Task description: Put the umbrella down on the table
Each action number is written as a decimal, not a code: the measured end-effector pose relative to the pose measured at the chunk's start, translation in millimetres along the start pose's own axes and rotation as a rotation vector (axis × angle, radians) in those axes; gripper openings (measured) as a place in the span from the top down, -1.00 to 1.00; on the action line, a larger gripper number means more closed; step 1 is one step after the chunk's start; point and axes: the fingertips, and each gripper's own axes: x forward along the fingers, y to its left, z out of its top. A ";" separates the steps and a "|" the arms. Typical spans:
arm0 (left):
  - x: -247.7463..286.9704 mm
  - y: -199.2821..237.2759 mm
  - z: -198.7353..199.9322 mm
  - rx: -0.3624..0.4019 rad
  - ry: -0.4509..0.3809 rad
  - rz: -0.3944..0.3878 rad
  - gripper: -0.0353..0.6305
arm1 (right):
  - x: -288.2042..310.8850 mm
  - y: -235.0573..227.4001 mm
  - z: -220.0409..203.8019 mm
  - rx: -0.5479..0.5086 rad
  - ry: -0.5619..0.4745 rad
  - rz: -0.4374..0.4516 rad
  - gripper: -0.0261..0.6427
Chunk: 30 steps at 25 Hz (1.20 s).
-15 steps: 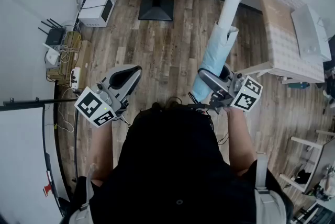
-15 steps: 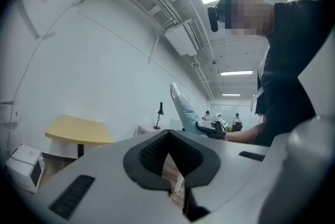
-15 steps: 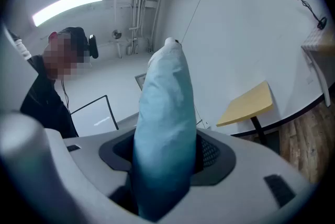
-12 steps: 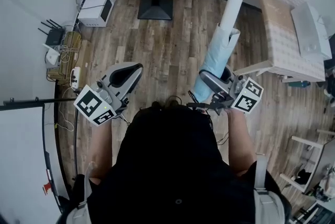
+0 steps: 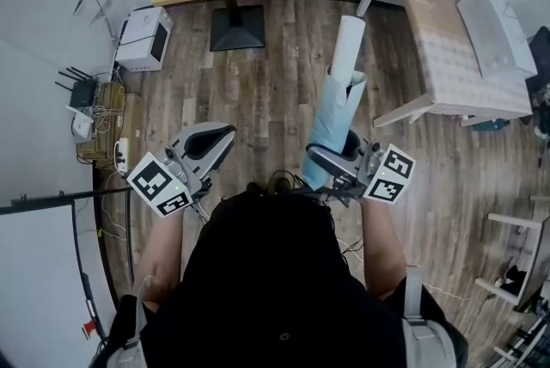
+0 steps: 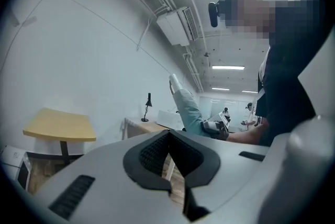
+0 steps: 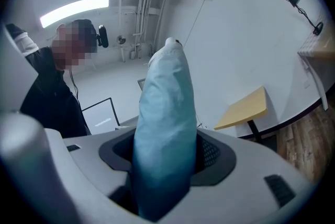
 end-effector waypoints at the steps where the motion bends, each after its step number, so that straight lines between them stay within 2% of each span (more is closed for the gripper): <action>1: 7.7 -1.4 -0.5 -0.011 0.008 -0.003 0.86 | -4.0 -0.7 -0.5 0.000 0.008 -0.003 0.08; 4: 19.6 -6.3 3.1 -0.040 0.003 -0.017 0.86 | -10.1 -5.1 -5.3 -0.003 0.046 -0.023 0.08; 7: 20.8 -9.8 0.9 -0.037 0.010 -0.020 0.86 | -14.1 -8.2 -11.1 -0.002 0.065 -0.037 0.08; 12: 25.5 -11.2 3.3 -0.053 0.009 -0.016 0.86 | -24.3 -15.3 -6.7 0.000 0.063 -0.036 0.08; 23: 16.3 -17.1 1.2 -0.056 0.029 0.007 0.86 | -19.4 -20.8 -10.8 0.092 0.028 0.029 0.08; 27: 6.5 -8.8 -3.0 -0.066 0.034 0.012 0.86 | -10.8 -23.9 -9.0 0.093 0.018 0.028 0.08; 30: 4.9 5.5 -3.7 -0.097 0.005 0.005 0.86 | -2.8 -32.5 -9.7 0.083 0.035 0.000 0.08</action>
